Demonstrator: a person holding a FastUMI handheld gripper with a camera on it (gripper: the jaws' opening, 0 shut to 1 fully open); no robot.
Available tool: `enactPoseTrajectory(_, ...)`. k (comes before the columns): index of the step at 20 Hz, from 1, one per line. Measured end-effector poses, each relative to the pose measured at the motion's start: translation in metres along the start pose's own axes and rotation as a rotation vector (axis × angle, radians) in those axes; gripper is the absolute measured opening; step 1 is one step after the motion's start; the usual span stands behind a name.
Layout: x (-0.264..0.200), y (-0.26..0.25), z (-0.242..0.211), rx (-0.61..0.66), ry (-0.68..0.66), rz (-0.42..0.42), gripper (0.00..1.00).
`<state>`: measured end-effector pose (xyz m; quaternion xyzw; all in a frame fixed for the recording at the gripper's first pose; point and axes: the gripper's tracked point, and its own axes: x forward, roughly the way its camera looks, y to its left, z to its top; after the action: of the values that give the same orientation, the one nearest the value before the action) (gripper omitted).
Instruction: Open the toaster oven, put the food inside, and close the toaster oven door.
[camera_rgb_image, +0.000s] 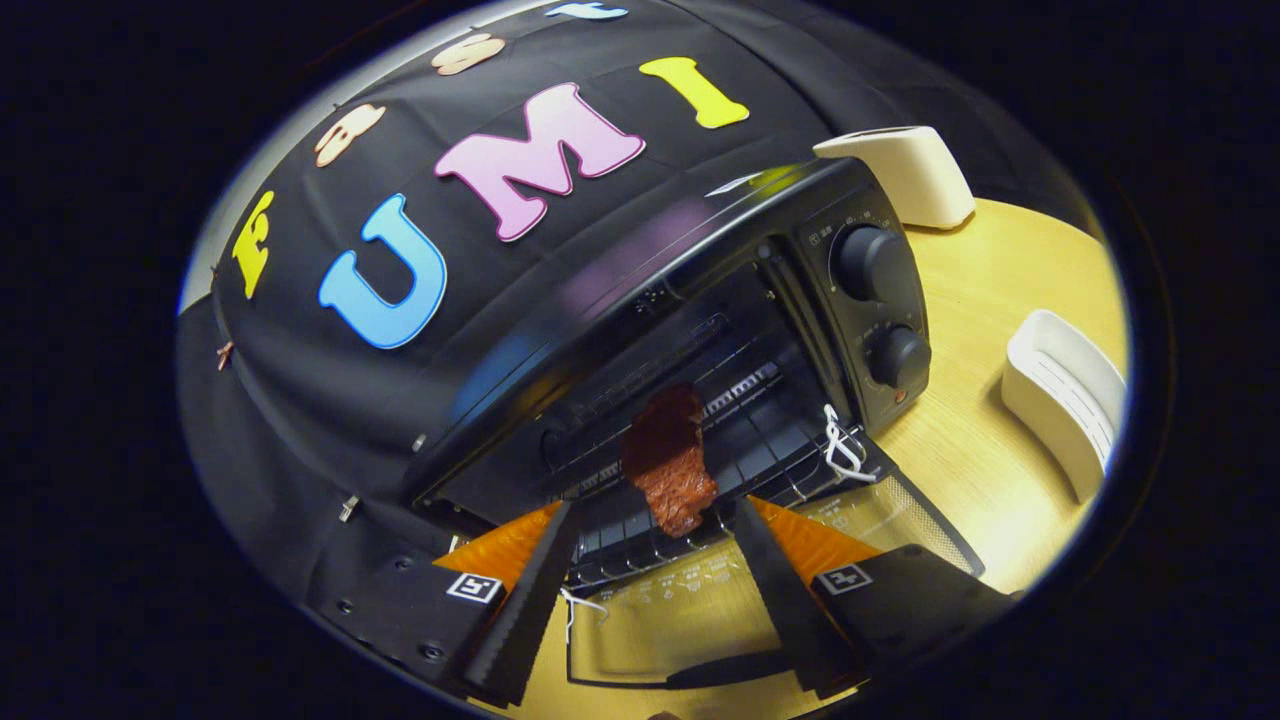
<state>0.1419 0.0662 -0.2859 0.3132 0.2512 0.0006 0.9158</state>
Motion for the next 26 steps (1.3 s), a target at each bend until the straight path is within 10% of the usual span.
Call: enactPoseTrajectory(26, -0.119, -0.082, -0.097, -0.626, 0.414, -0.152, 0.99)
